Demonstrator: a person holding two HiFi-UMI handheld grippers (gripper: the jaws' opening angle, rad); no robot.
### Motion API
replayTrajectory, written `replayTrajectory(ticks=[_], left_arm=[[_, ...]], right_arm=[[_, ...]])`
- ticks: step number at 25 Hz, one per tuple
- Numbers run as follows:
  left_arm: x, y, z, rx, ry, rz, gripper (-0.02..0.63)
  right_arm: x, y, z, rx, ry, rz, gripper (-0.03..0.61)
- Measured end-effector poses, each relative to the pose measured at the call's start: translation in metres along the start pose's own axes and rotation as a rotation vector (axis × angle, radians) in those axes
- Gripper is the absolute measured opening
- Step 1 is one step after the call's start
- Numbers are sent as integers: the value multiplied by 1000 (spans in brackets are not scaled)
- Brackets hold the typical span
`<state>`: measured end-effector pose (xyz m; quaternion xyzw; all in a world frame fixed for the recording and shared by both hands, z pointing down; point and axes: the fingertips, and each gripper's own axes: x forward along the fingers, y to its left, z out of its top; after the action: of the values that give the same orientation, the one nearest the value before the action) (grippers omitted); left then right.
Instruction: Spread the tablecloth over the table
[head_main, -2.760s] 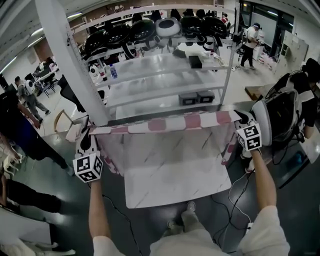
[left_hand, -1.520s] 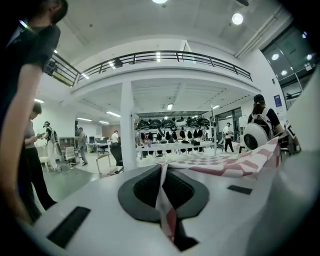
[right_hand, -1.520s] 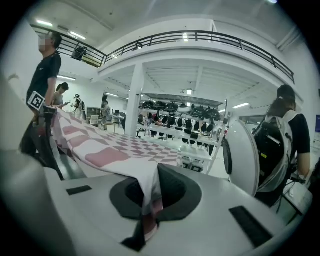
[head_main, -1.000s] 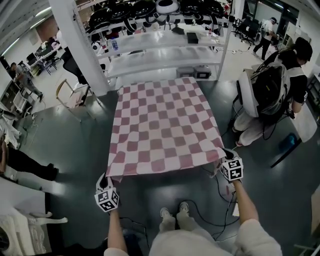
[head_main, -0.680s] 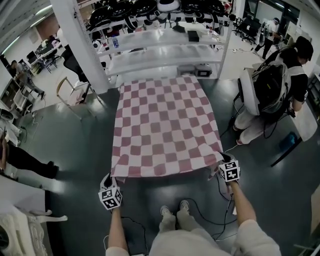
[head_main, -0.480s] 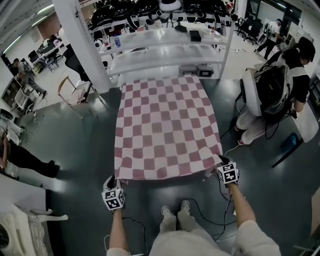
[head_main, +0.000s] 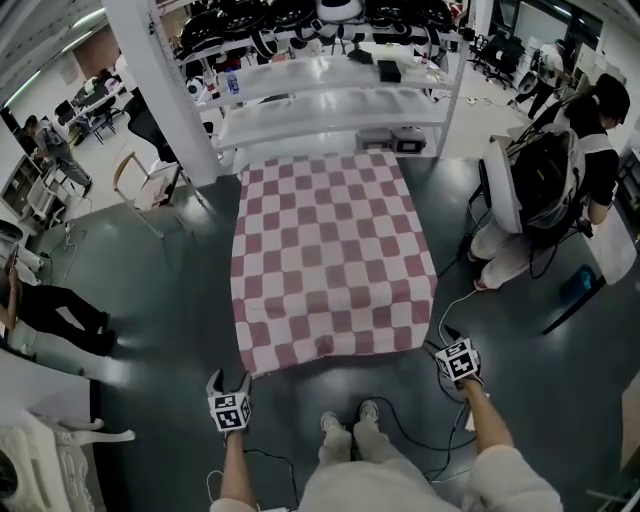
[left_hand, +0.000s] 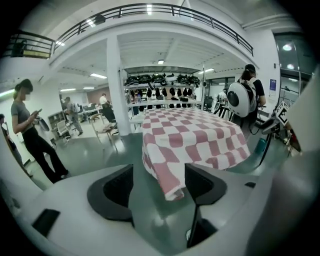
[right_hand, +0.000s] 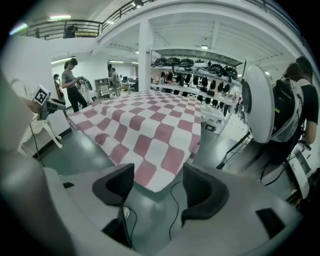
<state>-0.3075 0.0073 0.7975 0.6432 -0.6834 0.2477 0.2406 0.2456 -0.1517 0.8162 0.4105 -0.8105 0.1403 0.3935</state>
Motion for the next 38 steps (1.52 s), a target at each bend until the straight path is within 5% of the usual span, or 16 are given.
replayTrajectory(ticks=[8, 20, 38], left_arm=[[-9, -15, 48, -12, -142, 9, 290], [-27, -103, 193, 68, -434, -118, 40], [-71, -140, 303, 119, -629, -180, 26]], right_arm=[[-21, 2, 39, 137, -185, -17, 241], [-67, 17, 161, 130, -479, -48, 50], [-154, 40, 276, -13, -728, -114, 14]])
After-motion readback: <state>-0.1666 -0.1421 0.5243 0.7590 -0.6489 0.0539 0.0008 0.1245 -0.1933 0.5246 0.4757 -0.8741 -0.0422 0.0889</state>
